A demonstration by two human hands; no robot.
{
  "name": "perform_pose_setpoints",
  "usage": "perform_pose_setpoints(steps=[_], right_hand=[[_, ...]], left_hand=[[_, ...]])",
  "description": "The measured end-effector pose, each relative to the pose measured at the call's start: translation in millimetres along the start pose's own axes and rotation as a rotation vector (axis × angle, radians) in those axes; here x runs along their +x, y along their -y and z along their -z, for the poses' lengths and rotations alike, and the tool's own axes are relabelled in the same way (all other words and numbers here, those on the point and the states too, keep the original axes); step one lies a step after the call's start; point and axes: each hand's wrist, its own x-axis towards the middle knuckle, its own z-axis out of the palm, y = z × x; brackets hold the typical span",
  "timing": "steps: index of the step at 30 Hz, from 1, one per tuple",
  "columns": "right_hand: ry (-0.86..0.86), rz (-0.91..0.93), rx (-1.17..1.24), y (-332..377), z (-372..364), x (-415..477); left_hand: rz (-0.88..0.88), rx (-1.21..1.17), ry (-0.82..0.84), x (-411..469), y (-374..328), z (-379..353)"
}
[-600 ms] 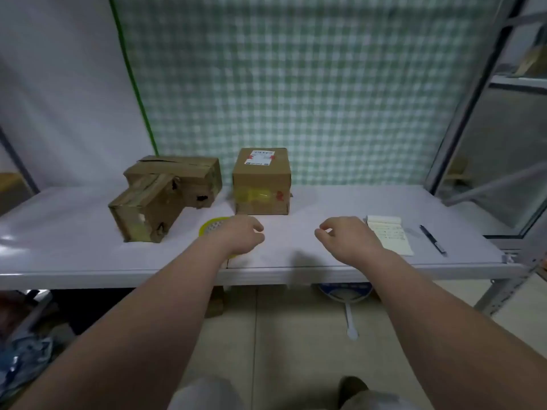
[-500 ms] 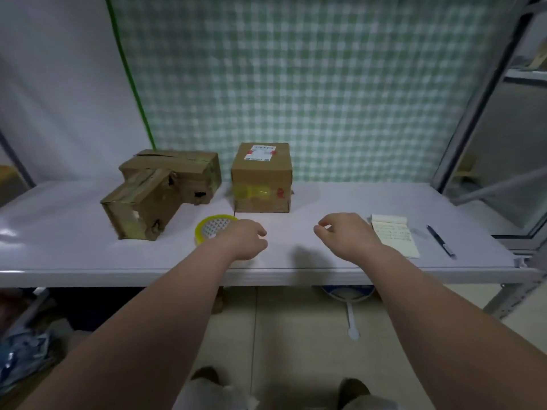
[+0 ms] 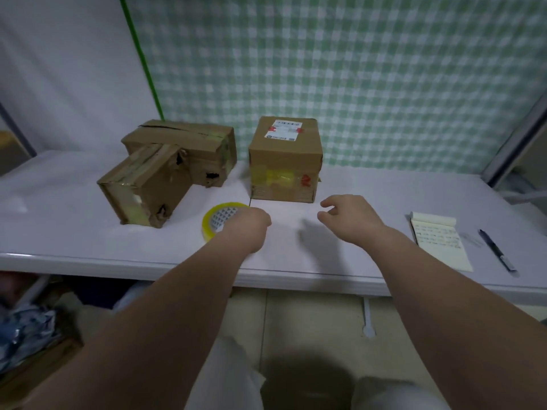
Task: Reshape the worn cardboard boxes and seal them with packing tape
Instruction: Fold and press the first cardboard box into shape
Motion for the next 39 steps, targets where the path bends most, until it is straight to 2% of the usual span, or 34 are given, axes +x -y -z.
perform_pose_setpoints(steps=[7,13,17,21,26,29,34,39], right_hand=[[-0.039,-0.006,0.072,11.5,6.4,-6.7],[-0.029,-0.036,0.145,14.4,-8.0,1.7],[-0.055,-0.090,0.278,10.8,-11.3,25.3],[-0.071,-0.194,0.516,3.9,-21.0,61.5],[-0.033,-0.273,0.805,3.1,-29.4,96.7],[0.028,-0.259,0.925,6.0,-25.6,111.8],[0.157,-0.194,0.984,11.2,-14.3,112.2],[0.125,-0.193,1.071,8.5,-0.9,96.8]], left_hand=[[0.062,0.190,-0.050,-12.7,21.7,-1.8],[0.161,0.099,-0.187,-17.8,29.4,2.4],[0.146,-0.369,-0.357,6.2,25.6,25.0],[0.179,-0.869,-0.376,38.0,18.2,41.0],[0.293,-1.365,-0.351,84.8,23.4,45.8],[0.310,-1.520,-0.323,99.0,20.8,52.0],[0.362,-1.730,-0.246,100.5,7.7,55.0],[0.429,-1.968,-0.150,85.7,1.8,50.5]])
